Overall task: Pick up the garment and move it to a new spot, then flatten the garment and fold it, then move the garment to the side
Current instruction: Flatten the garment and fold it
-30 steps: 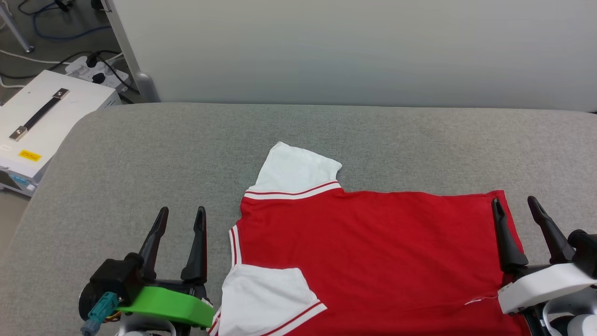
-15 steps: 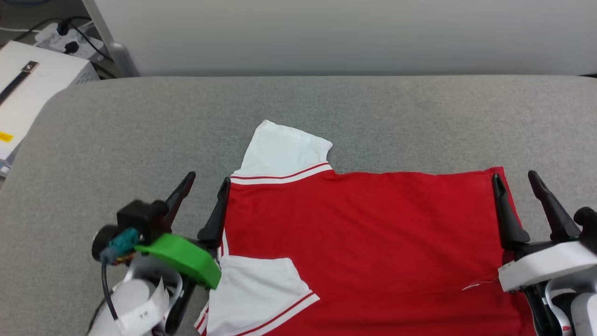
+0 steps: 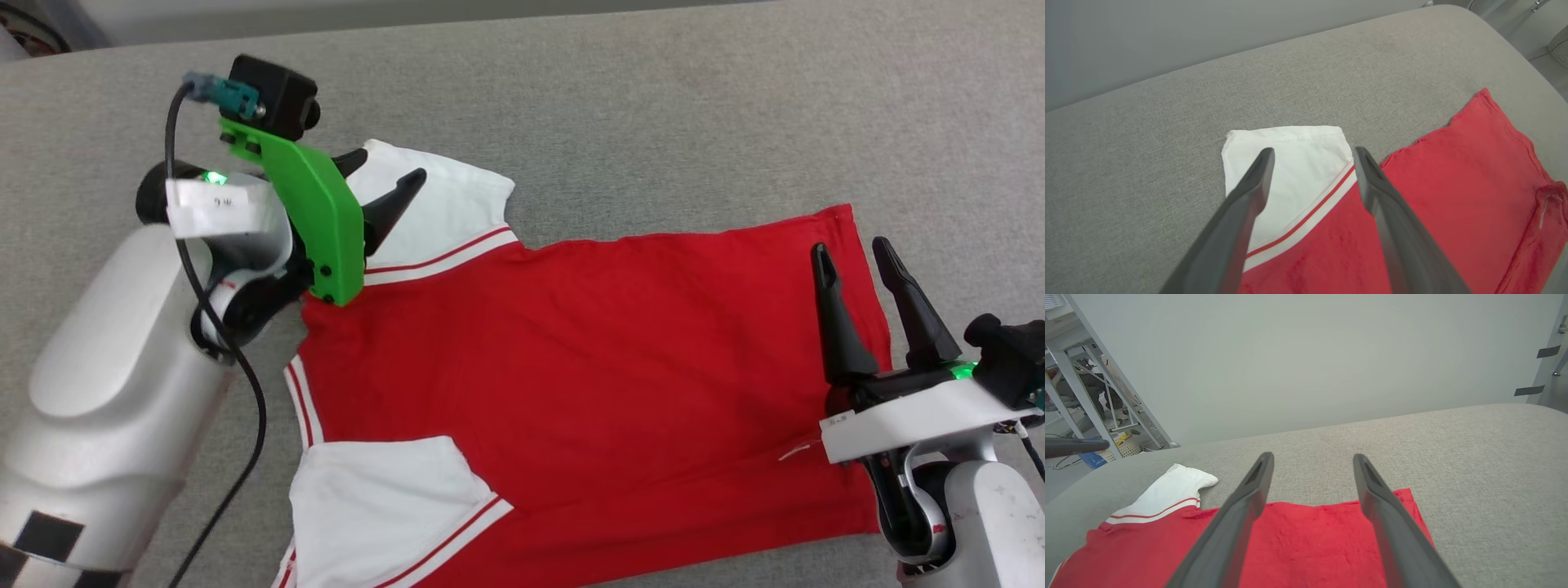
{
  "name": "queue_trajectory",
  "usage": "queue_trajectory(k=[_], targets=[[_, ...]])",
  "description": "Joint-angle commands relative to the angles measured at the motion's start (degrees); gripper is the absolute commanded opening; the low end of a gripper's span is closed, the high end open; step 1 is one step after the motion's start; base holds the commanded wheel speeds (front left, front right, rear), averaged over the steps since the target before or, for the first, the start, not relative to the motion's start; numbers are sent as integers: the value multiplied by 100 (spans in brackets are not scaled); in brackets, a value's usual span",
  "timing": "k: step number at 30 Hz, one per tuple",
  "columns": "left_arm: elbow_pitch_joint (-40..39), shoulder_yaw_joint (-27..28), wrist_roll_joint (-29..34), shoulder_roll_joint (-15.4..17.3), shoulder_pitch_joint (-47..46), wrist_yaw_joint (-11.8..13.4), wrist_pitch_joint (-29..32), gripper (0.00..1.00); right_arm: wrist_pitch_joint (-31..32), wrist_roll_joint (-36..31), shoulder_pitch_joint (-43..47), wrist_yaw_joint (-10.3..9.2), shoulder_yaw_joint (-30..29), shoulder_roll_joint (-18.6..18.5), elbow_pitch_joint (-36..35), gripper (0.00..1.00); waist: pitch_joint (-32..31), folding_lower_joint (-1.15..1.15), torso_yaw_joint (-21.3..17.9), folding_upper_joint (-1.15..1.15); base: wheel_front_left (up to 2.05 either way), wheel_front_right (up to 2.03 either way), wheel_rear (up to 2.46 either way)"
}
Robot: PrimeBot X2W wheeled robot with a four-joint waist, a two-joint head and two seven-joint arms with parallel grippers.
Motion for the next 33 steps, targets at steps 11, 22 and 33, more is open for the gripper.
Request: queue_trajectory(k=[11,22,33], targets=[[1614,-263,-196,392,-1545,63,1369,100,-316,404,-410,-3,452,19,206,100,903,-1,-828,69,0,0,0],[2761,-488,227,590,-1828,143,1276,100,-325,505,-602,-3,660,-42,92,100,1062,-1,-1010,69,0,0,0],[3043,-515,-83,472,-1614,46,1231,0,-254,369,-578,-3,585,-72,47,100,1012,-1,-956,69,0,0,0]])
